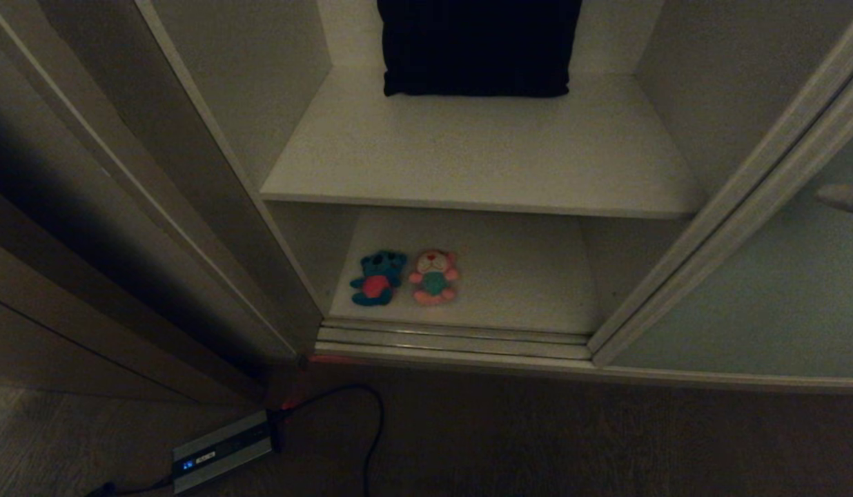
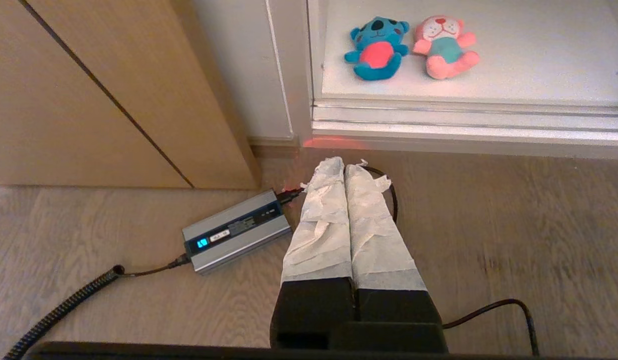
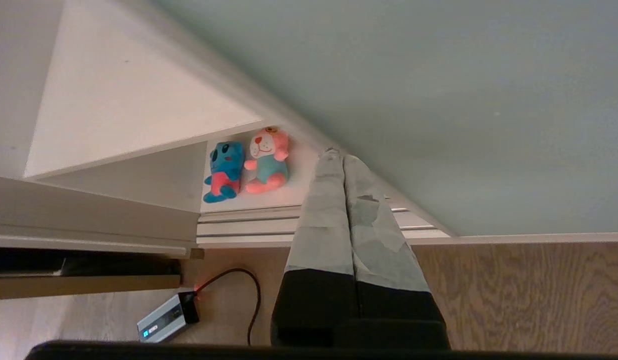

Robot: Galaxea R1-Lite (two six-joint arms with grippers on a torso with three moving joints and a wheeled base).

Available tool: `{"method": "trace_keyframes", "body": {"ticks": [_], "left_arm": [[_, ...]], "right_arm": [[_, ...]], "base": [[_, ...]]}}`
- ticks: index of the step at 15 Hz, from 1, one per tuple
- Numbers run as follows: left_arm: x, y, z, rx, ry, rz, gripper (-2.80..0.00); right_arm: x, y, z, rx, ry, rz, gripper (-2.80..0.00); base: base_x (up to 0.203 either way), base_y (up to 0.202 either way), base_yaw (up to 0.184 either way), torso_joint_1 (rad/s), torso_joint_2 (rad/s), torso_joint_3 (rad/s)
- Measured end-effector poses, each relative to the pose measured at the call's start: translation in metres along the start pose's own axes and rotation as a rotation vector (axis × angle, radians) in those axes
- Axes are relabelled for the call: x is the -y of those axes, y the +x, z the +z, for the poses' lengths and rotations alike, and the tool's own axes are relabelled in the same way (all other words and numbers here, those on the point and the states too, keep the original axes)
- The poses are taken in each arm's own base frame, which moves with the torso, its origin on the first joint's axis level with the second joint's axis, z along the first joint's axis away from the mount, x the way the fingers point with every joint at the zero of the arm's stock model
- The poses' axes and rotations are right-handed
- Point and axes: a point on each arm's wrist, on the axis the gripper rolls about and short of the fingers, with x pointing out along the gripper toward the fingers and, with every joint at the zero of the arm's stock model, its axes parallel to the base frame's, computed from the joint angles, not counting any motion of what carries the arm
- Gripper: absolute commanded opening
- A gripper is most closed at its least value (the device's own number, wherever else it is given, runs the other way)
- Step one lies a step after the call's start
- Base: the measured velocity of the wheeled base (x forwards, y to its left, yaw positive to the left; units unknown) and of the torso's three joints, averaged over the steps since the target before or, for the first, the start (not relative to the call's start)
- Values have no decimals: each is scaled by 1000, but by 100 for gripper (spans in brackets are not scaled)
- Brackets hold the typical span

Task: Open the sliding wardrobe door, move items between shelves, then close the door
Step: Close the door

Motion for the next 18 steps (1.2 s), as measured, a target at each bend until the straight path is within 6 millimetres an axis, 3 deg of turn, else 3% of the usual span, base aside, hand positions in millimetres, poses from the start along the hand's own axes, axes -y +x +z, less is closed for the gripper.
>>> {"method": "trace_keyframes", "body": {"ticks": [10,18], "left_arm": [[0,0,0,0,0,0,-280],[0,0,0,1,0,1,-280]], "right_arm": [[10,20,0,1,-4,10,-280],[-12,30,-10,-19,-16,51,-280]], "base": [[0,0,0,0,0,0],[0,0,0,0,0,0]]}}
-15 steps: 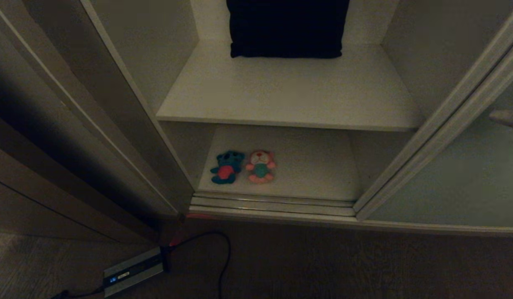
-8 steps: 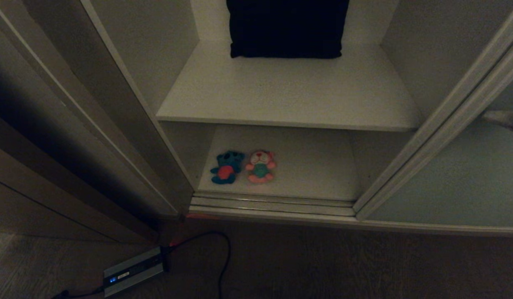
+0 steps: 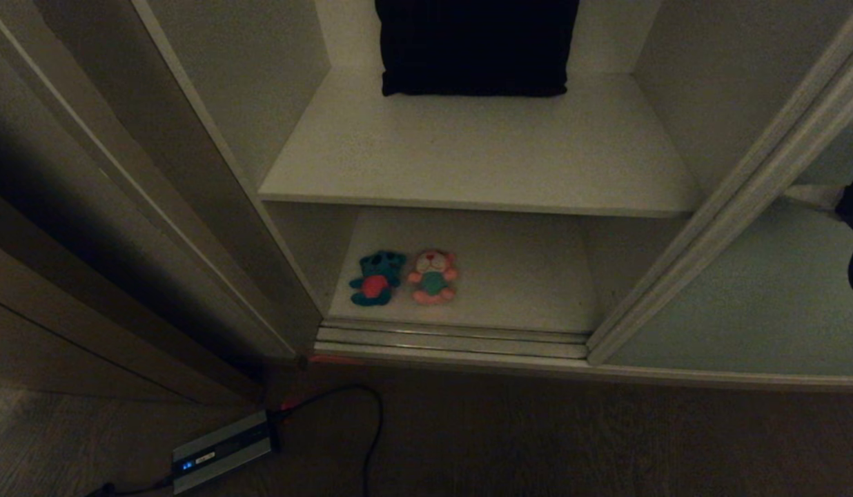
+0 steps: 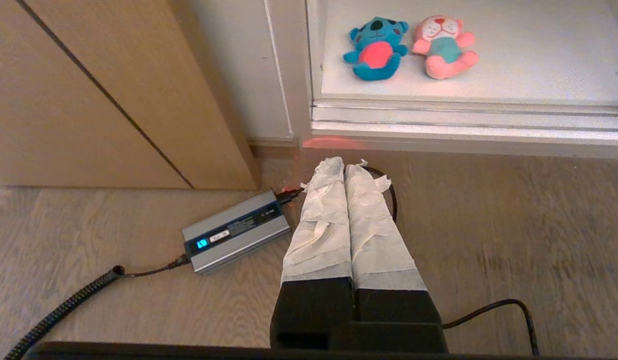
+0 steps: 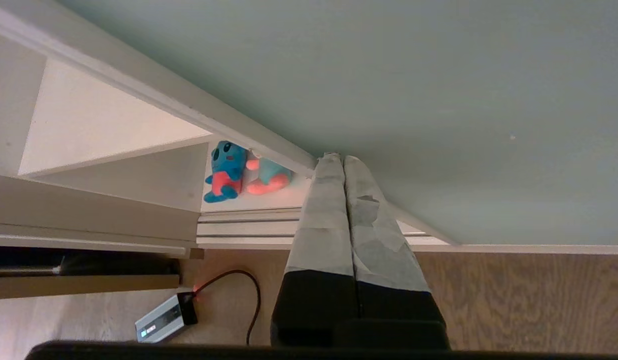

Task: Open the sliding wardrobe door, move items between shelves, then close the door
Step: Close the door

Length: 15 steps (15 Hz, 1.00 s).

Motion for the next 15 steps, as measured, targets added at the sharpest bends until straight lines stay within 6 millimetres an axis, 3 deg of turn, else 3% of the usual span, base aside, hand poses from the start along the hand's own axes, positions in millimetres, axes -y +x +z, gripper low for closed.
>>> {"method": "trace_keyframes", "body": {"ticks": [5,8,11,15], "left_arm": [[0,0,0,0,0,-1,-280],[0,0,0,0,0,-1,-280],[0,0,0,0,1,-1,-280],[0,0,0,0,0,-2,-280]], "right_arm": [[-27,17,-9,15,-28,58,-280],[-60,24,-20,9,-41,116,-280],[-101,15,-31,-11,-55,261,-280],[-133,-14,-46,-47,-78,386,-280]], "base": [[0,0,0,0,0,0],[0,0,0,0,0,0],[0,0,0,0,0,0],[0,0,0,0,0,0]]}}
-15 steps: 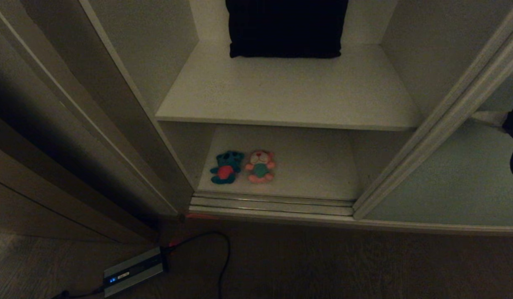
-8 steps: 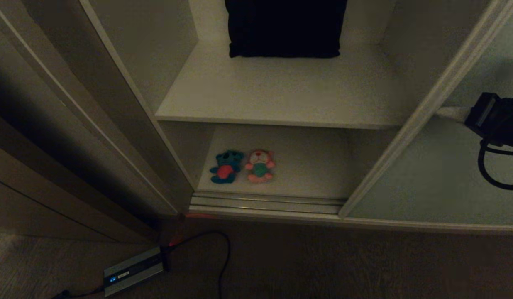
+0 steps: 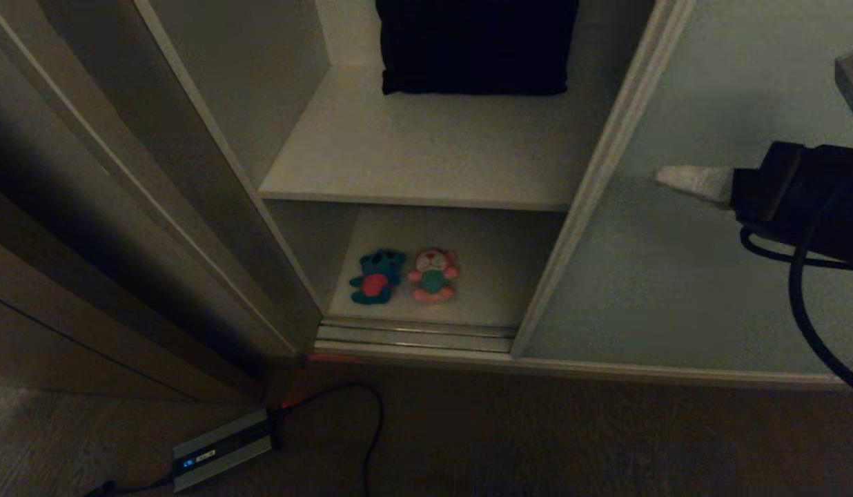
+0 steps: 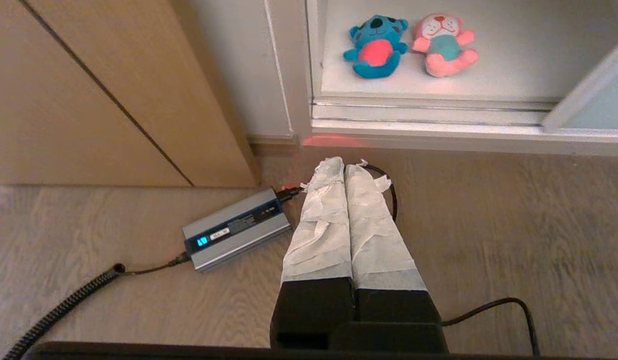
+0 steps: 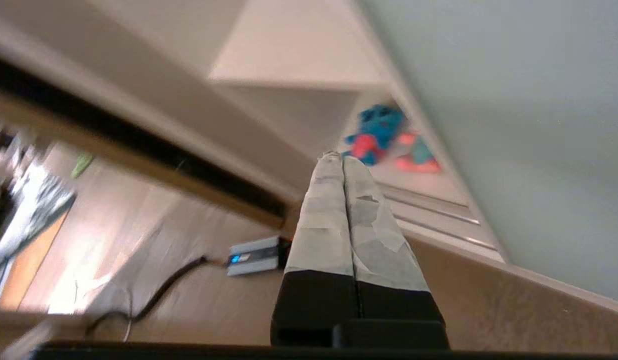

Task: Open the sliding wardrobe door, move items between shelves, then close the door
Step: Close the door

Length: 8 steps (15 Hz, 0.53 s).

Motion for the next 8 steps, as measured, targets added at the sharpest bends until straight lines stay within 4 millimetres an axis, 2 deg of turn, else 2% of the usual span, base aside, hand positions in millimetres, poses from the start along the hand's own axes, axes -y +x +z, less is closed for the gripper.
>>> {"method": "trace_keyframes", "body": {"ticks": [3,8], "left_arm": [[0,0,0,0,0,1,-280],[0,0,0,0,0,1,-280]], "right_arm": [[-11,-32,6,30,-17,1,-280],[14,-98,25,168,-52,-338,-280]], "base": [[0,0,0,0,0,0],[0,0,0,0,0,0]]}}
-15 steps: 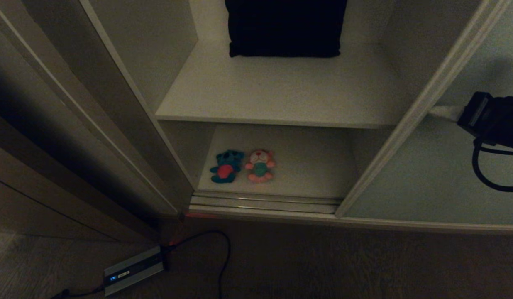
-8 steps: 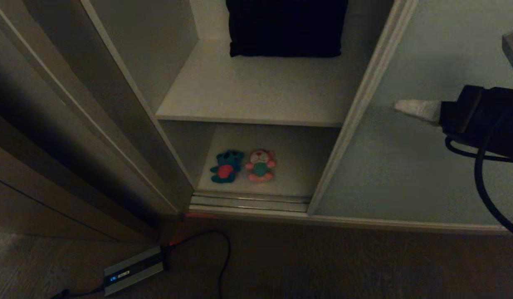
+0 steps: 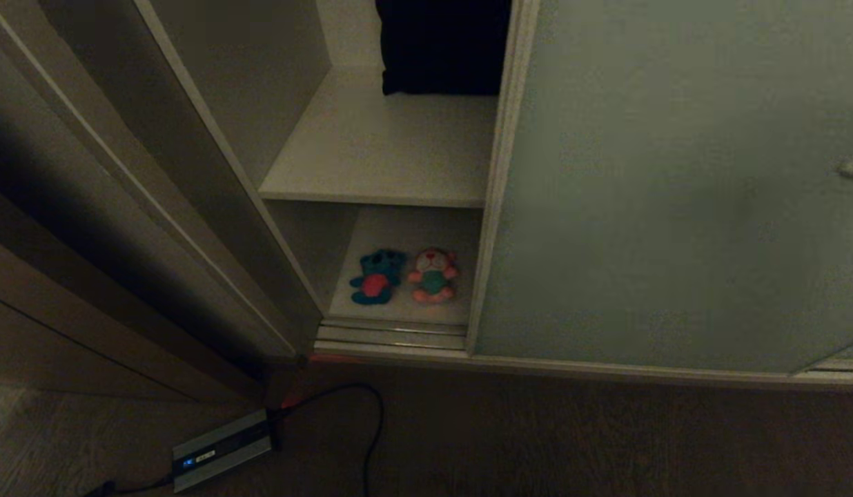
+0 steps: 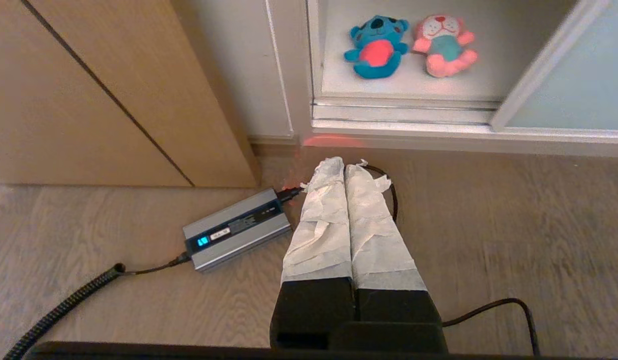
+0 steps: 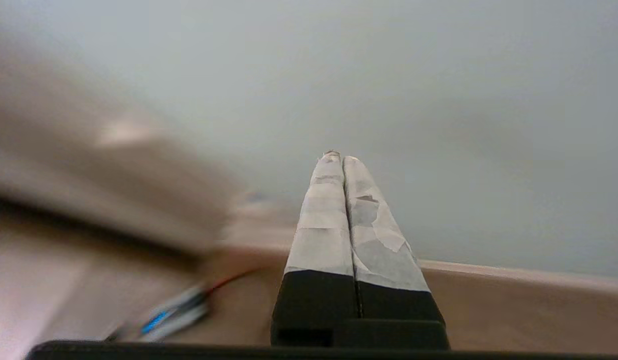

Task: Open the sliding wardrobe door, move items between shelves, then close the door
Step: Close the door

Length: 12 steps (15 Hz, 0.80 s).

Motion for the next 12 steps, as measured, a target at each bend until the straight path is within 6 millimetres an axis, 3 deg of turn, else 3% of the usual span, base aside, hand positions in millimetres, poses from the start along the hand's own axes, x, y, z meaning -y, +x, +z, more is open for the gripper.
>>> {"method": "trace_keyframes", "body": {"ticks": [3,6,9,12], "left_arm": [[0,0,0,0,0,0,-280],[0,0,0,0,0,0,-280],[0,0,0,0,0,0,-280],[0,0,0,0,0,0,-280]], "right_arm": [[20,-30,3,89,-73,-232,-280],[36,-53,-11,118,-193,-477,-280],[51,-67,-23,125,-220,-676,-280],[74,-70,-21,129,-197,-844,-280]], "base": [[0,0,0,0,0,0],[0,0,0,0,0,0],[0,0,0,0,0,0],[0,0,0,0,0,0]]}}
